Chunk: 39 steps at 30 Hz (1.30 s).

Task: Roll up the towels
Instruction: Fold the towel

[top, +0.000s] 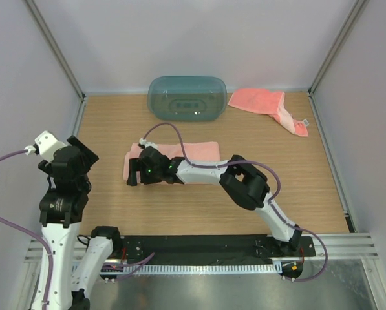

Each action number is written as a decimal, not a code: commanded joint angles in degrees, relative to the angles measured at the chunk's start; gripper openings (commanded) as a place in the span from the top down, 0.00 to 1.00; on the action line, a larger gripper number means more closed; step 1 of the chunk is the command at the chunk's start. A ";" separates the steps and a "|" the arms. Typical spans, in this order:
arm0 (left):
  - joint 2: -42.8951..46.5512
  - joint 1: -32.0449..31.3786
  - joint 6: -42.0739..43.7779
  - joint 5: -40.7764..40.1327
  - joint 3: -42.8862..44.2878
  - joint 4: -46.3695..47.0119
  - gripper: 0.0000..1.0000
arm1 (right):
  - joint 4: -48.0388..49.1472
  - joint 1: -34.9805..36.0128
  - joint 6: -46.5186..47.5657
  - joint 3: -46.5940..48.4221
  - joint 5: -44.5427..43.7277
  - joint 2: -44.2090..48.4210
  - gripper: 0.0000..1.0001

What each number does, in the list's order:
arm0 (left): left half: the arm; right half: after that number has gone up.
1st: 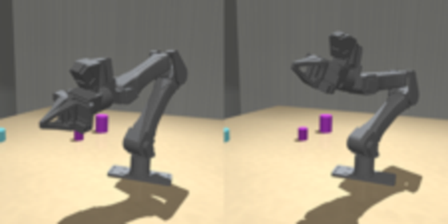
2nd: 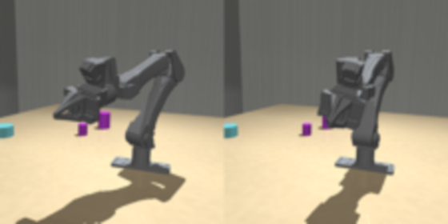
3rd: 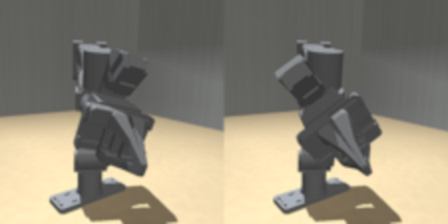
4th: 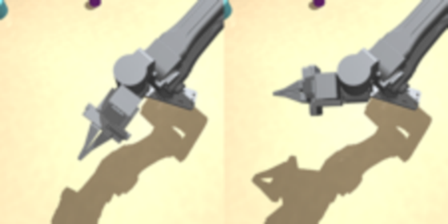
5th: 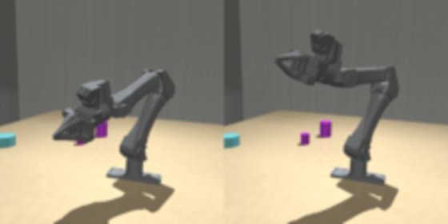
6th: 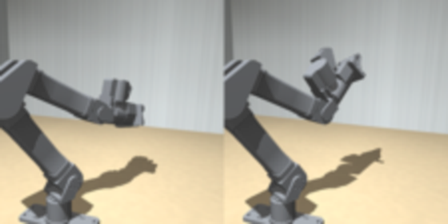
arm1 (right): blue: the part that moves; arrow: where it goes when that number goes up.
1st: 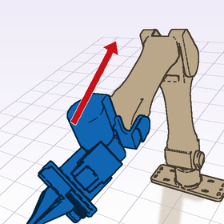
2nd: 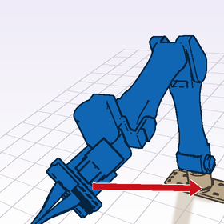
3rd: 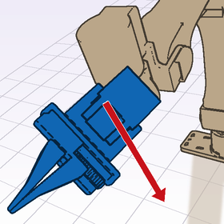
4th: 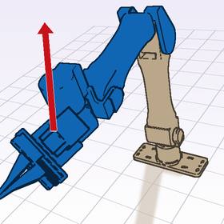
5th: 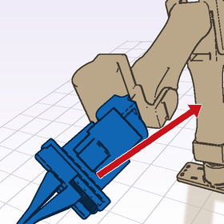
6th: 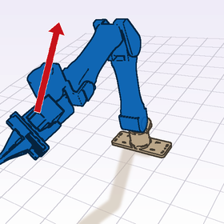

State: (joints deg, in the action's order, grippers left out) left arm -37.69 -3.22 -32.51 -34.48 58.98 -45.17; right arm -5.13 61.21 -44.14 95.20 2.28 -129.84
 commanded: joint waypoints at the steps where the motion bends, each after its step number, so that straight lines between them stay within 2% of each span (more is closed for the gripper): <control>1: -1.24 0.32 0.61 -1.47 -0.10 2.80 0.25 | 4.69 0.40 -0.25 3.42 2.90 3.27 0.13; 5: -2.91 0.24 1.13 0.11 -0.18 3.07 0.25 | 3.63 -0.21 1.95 0.52 1.67 10.90 0.08; 7: -4.14 0.32 2.27 3.79 -0.88 4.29 0.25 | 3.89 -1.00 2.39 -2.89 1.93 14.42 0.07; 12: -12.55 0.24 4.38 17.67 -0.80 6.75 0.26 | 3.63 -6.71 2.74 -11.77 4.04 26.45 0.07; 14: -16.08 0.24 4.56 23.29 0.25 6.59 0.27 | 3.54 -9.17 3.45 -18.01 3.78 29.98 0.07; 17: -23.11 0.06 3.86 32.52 1.92 6.32 0.27 | 4.77 -15.40 3.09 -26.36 6.14 34.74 0.11; 20: -30.76 -1.07 0.89 37.19 4.55 5.62 0.27 | 6.79 -21.91 3.18 -32.87 10.62 35.80 0.23; 21: -32.78 -1.69 -0.09 37.38 5.00 5.53 0.27 | 8.01 -24.27 3.18 -34.36 11.59 35.71 0.33; 22: -34.45 -2.48 -0.88 36.77 5.44 5.88 0.27 | 8.72 -25.25 3.10 -37.16 13.26 35.10 0.38; 23: -37.69 -4.06 -2.37 33.28 6.14 6.66 0.27 | 10.64 -26.57 2.83 -39.89 13.79 34.83 0.47; 24: -39.20 -4.51 -2.90 32.29 6.49 7.45 0.27 | 11.62 -26.58 2.66 -39.91 14.58 34.57 0.50; 27: -46.31 -4.78 -3.79 30.70 8.07 9.66 0.27 | 13.12 -27.46 2.57 -44.04 15.91 33.78 0.53; 32: -57.29 -5.39 -4.05 32.37 10.19 11.94 0.31 | 12.95 -28.16 3.36 -49.66 15.21 35.97 0.55; 39: -63.28 -6.00 -4.66 32.02 8.52 15.10 0.35 | 12.86 -29.39 3.36 -54.15 15.56 37.55 0.55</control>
State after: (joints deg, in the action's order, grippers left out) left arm -100.42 -8.78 -36.07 -2.92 67.40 -34.15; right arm 6.98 32.36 -41.93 42.33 17.63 -94.19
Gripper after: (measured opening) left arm 0.656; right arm 0.448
